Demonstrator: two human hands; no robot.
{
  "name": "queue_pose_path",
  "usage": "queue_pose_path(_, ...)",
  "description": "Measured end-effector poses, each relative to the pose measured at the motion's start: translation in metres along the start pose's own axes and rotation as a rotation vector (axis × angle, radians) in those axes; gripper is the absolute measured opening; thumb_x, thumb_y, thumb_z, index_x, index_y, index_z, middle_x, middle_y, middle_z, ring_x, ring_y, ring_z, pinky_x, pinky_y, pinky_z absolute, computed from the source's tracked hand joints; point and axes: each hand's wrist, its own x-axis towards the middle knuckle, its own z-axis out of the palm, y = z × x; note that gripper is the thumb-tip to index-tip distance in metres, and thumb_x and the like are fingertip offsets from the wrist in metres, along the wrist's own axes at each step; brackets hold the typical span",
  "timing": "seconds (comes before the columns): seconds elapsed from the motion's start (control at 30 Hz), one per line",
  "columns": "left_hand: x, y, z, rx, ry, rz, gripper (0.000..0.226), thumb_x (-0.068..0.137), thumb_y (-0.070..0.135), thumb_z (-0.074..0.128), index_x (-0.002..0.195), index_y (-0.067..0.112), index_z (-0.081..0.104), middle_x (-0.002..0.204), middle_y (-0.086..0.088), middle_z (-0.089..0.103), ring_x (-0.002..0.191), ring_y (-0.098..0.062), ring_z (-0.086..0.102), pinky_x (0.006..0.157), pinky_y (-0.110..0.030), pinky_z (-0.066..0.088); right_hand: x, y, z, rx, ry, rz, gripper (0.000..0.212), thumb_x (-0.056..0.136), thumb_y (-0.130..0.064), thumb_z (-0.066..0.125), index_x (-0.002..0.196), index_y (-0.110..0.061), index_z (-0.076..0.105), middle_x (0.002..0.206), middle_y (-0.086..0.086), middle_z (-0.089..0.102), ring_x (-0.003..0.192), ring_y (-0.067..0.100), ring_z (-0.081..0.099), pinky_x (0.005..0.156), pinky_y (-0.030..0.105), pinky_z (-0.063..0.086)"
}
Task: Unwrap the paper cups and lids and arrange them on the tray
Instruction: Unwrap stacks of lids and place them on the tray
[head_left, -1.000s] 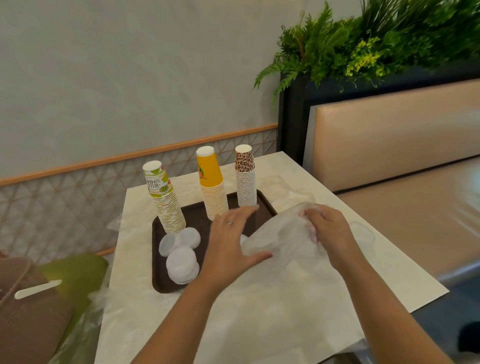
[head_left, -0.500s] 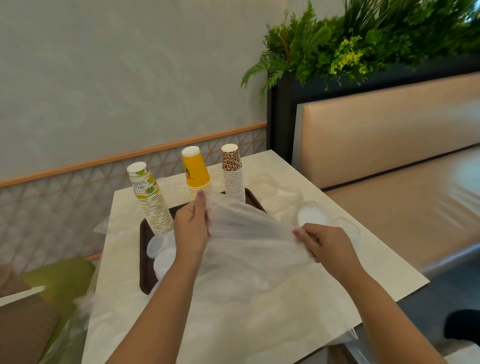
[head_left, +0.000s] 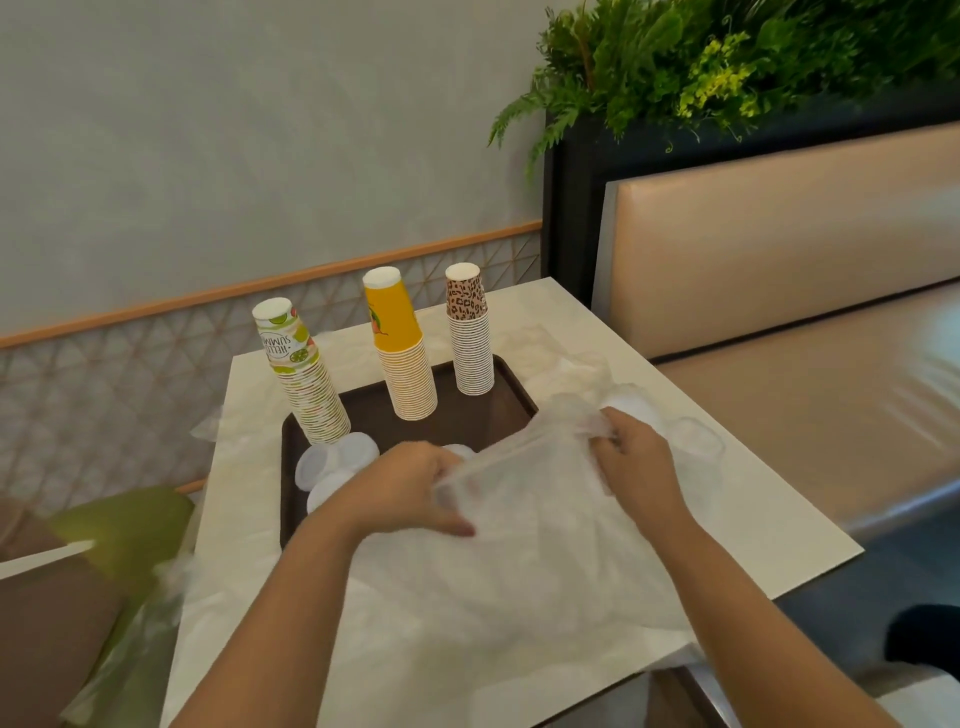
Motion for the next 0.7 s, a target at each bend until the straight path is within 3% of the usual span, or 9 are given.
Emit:
queue_pose_path(0.1,-0.01,-0.029,0.006,-0.065,-0.09,-0.149,0.009,0.076,0.031,0.076,0.079,0.024,0.072,0.072,0.006,0.07,0.066,-0.005,0.062,0.062,-0.021,0.048,0.004,0.036,0.002,-0.024,-0.009,0.133,0.021,0.094,-0.007,0.049,0.077,-0.01,0.06,0.061,0.002,0.051,0.052,0.017,0.046,0.047,0.015,0.037)
queue_pose_path(0.17,-0.019,-0.047,0.008,-0.138,-0.094,-0.251,0.012,0.08,0.027,0.073,0.075,0.017,0.071,0.061,0.008,0.067,0.056,0.0,0.056,0.055,-0.014,0.042,0.004,0.054,0.008,-0.06,-0.029,0.177,0.021,0.095,-0.01,0.048,0.08,-0.008,0.062,0.061,0.001,0.052,0.052,0.019,0.048,0.047,0.015,0.037)
queue_pose_path(0.23,-0.025,-0.064,0.012,-0.152,-0.087,-0.363,0.017,0.084,0.026,0.07,0.073,0.013,0.067,0.06,0.006,0.064,0.058,-0.003,0.055,0.054,-0.013,0.04,0.001,0.067,0.015,-0.073,-0.061,0.225,0.021,0.096,-0.011,0.048,0.08,-0.008,0.062,0.057,0.0,0.051,0.047,0.017,0.047,0.043,0.013,0.037)
queue_pose_path(0.3,-0.026,-0.076,0.019,-0.071,-0.061,-0.512,0.017,0.087,0.03,0.065,0.081,0.015,0.063,0.078,0.002,0.066,0.079,-0.013,0.059,0.069,-0.02,0.044,-0.001,0.08,0.025,-0.072,-0.1,0.277,0.02,0.096,-0.01,0.047,0.083,-0.008,0.062,0.056,0.001,0.052,0.044,0.015,0.046,0.04,0.014,0.037)
queue_pose_path(0.4,-0.017,-0.069,0.038,0.424,-0.04,-0.674,0.036,0.093,0.039,0.052,0.124,0.022,0.051,0.128,-0.001,0.053,0.119,-0.022,0.049,0.103,-0.037,0.031,-0.001,0.098,0.044,-0.144,-0.166,0.302,0.019,0.096,-0.011,0.047,0.084,-0.008,0.061,0.06,0.003,0.056,0.045,0.015,0.048,0.04,0.015,0.038)
queue_pose_path(0.5,0.002,-0.033,0.069,0.496,0.188,-0.538,0.054,0.095,0.045,0.043,0.143,0.023,0.03,0.149,-0.002,0.031,0.137,-0.023,0.029,0.114,-0.049,0.013,-0.002,0.112,0.058,-0.225,-0.225,0.287,0.02,0.096,-0.013,0.047,0.083,-0.005,0.061,0.061,0.001,0.057,0.056,0.019,0.055,0.051,0.023,0.041)
queue_pose_path(0.6,0.029,-0.001,0.116,0.381,0.138,-0.389,0.074,0.089,0.068,0.018,0.15,0.029,0.007,0.159,0.003,0.002,0.146,-0.024,0.004,0.115,-0.052,0.004,-0.002,0.126,0.066,-0.306,-0.284,0.278,0.02,0.096,-0.014,0.046,0.088,-0.004,0.061,0.069,0.004,0.061,0.068,0.024,0.059,0.057,0.026,0.037)
queue_pose_path(0.67,0.039,0.002,0.15,0.334,0.078,-0.363,0.087,0.076,0.079,-0.004,0.15,0.034,-0.002,0.16,0.003,-0.007,0.146,-0.034,0.001,0.112,-0.06,0.011,-0.004,0.126,0.068,-0.32,-0.296,0.271,0.015,0.096,-0.014,0.047,0.1,-0.006,0.06,0.086,0.009,0.065,0.083,0.028,0.062,0.065,0.026,0.038)
queue_pose_path(0.7,0.044,0.0,0.165,0.353,0.061,-0.4,0.086,0.079,0.077,-0.007,0.151,0.031,0.005,0.16,-0.001,0.005,0.143,-0.04,0.015,0.105,-0.064,0.024,-0.004,0.125,0.069,-0.31,-0.289,0.26,0.019,0.096,-0.014,0.049,0.111,-0.009,0.058,0.101,0.01,0.065,0.092,0.027,0.061,0.071,0.025,0.04)
